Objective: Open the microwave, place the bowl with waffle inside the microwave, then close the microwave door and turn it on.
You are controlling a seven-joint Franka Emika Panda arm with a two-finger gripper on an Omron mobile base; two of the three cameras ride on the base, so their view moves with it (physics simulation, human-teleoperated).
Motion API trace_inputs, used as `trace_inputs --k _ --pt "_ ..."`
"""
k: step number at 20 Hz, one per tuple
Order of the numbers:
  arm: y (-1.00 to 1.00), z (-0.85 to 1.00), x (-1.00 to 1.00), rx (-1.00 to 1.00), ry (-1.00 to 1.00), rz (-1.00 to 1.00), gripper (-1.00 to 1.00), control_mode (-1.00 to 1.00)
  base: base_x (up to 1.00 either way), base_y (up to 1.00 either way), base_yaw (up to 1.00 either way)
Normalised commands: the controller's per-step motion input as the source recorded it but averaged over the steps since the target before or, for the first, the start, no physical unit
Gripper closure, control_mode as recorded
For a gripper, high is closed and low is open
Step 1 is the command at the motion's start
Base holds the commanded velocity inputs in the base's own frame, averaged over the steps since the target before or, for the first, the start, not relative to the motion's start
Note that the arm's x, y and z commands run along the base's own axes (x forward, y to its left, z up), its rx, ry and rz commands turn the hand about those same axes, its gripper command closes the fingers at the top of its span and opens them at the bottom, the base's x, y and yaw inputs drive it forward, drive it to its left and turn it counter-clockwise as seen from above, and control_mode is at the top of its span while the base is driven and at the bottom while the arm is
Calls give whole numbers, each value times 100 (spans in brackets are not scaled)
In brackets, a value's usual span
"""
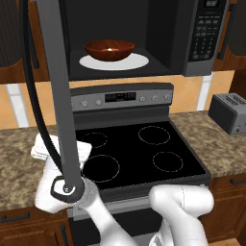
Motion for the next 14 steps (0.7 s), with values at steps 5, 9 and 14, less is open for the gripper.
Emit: trace_inputs --k 5,9,14 --pt "96 16 -17 -29 -31 -19 100 -100 0 0 0" --pt "86 10 -5 -24 -27 -20 100 -100 0 0 0" --pt "51 17 -2 -8 -26 -18 100 -100 0 0 0"
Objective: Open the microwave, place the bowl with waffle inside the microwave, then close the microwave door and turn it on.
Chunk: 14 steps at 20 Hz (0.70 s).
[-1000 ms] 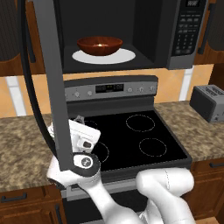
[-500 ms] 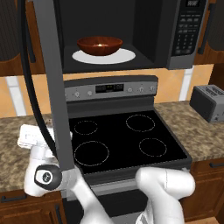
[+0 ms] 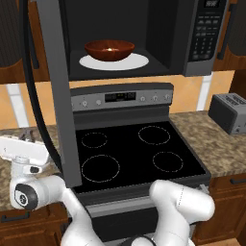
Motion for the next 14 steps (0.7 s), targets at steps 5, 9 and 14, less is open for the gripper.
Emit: trace_inputs --k 5,9,14 --pt "-4 62 -1 6 -19 -13 100 -100 0 0 0" --pt "-27 78 -15 14 -12 -6 100 -100 0 0 0" --pt "-73 78 -37 28 -7 0 100 -100 0 0 0"
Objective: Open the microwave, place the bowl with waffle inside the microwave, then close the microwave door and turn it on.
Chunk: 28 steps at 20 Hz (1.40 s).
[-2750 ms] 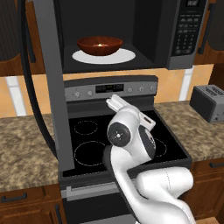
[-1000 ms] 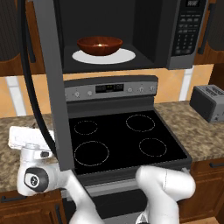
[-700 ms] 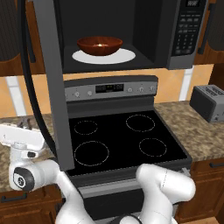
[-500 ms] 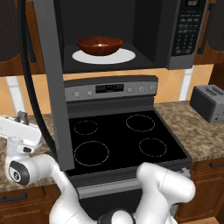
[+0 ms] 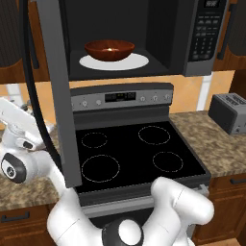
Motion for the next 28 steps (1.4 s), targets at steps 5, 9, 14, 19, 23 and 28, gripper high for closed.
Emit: trace_inputs --k 5,9,14,19,23,28 --pt "-100 72 -49 42 -11 0 100 -100 0 0 0" --pt "-100 78 -48 53 -8 0 100 -100 0 0 0" --pt "-100 80 -43 65 0 0 100 -100 0 0 0" --pt "-100 69 -24 70 1 0 100 -100 0 0 0" --pt "-100 13 1 57 1 7 100 -100 0 0 0" --pt "-99 -77 82 19 -1 25 100 -100 0 0 0"
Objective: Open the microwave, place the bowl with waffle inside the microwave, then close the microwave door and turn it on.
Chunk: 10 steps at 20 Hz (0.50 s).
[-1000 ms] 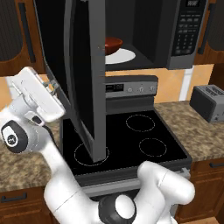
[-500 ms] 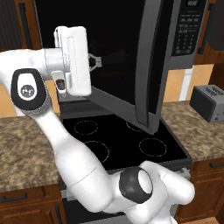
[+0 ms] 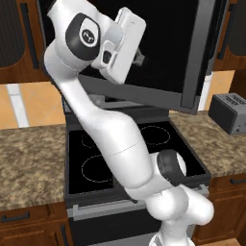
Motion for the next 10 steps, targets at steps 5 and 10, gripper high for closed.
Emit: trace_inputs --k 5,10 --pt "-85 -97 100 4 -4 37 100 -100 0 0 0" --pt "-78 -95 100 1 -22 36 100 -100 0 0 0"
